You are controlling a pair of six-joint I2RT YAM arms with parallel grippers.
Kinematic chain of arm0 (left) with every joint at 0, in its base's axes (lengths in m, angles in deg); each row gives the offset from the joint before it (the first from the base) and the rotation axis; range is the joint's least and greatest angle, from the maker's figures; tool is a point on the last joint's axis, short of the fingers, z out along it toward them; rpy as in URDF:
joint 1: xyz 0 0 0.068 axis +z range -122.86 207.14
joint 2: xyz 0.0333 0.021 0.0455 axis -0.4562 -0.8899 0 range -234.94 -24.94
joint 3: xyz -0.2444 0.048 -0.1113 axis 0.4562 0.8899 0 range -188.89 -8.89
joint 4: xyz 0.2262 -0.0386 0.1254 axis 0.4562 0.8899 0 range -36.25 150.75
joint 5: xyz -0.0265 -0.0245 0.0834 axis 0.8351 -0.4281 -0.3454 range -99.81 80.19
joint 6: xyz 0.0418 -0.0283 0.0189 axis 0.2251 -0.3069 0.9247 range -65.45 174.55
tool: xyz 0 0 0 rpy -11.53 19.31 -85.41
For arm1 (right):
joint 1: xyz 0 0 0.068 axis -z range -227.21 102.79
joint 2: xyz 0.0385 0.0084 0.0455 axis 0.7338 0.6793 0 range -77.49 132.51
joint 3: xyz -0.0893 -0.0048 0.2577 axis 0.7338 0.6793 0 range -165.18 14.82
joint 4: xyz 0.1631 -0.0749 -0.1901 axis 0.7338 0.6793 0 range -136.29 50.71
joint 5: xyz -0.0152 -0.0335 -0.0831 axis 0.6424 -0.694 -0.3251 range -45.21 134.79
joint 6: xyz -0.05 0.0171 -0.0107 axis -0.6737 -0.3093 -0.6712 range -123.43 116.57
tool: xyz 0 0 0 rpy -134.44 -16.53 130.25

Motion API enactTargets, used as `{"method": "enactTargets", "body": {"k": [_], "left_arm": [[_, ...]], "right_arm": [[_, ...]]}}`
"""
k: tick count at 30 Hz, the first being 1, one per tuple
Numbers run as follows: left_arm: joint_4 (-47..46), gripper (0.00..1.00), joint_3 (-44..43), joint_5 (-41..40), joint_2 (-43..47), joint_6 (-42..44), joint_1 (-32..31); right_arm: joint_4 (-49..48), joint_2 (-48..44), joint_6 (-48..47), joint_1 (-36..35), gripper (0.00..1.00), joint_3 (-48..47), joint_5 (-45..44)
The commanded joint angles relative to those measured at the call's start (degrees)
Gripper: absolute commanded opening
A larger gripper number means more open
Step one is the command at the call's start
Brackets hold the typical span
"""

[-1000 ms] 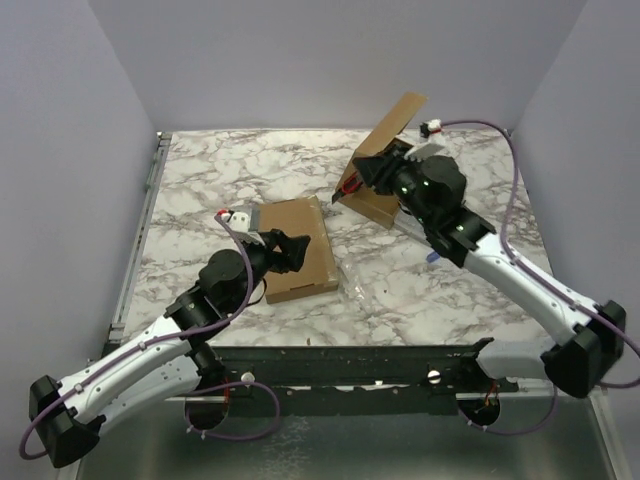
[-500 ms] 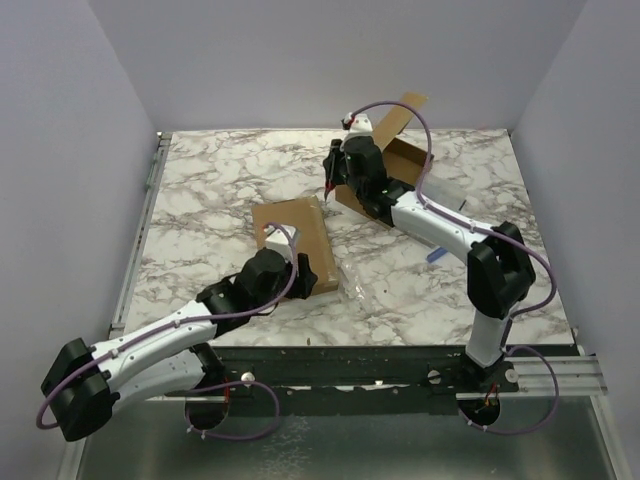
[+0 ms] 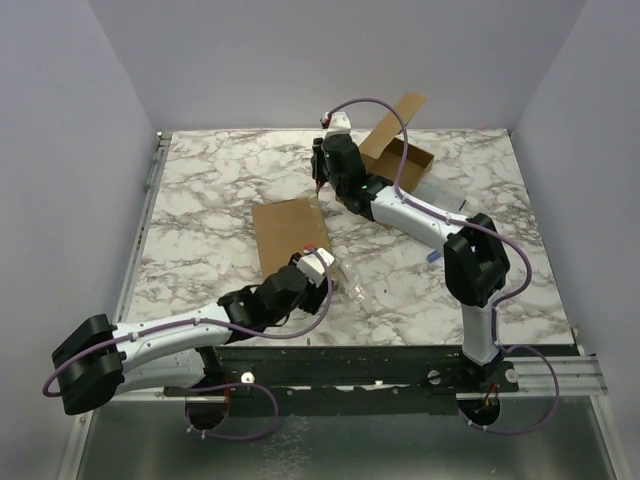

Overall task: Unpack the express box
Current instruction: Cut the express box at the center of the board.

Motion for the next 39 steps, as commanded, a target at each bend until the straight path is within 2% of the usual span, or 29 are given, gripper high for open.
{"method": "enactTargets", "body": {"k": [1,5,6,7,9,14,19,39], "left_arm": [[-5.32,0.61,2.82,-2.87,4.19,1.22,0.0],[-1.14,0.6,0.6,-5.35,2.95,-6.15,0.52],[-1.36,0.6,0.82,-5.32,2.99,-8.33,0.57],[-3.41,0.6,2.81,-7.39,3.88,-17.55,0.57],[-5.72,0.6,4.7,-7.35,4.96,-19.78,0.56],[-8.22,0.6,7.52,-8.76,6.21,-19.76,0.57],[-9.07,0.53,8.32,-8.42,5.59,-20.45,0.58],[-8.92,0.52,9.41,-7.13,6.6,-20.72,0.57]], "right_arm": [[1.29,2.13,-0.84,-0.79,0.0,-2.81,-4.29],[0.87,2.7,-0.63,-0.96,0.0,-2.19,-4.86],[0.65,2.75,-0.54,-0.93,0.0,-2.01,-4.87],[0.53,3.42,-0.55,-0.92,0.0,-1.92,-4.95],[0.45,3.62,-0.65,-1.0,0.0,-1.84,-5.04],[0.34,3.71,-0.23,-1.01,0.0,-1.18,-4.74],[0.11,3.37,-1.08,-1.75,0.0,-1.61,-5.62],[-0.37,1.75,-3.37,-2.33,0.0,-4.01,-7.67]]}}
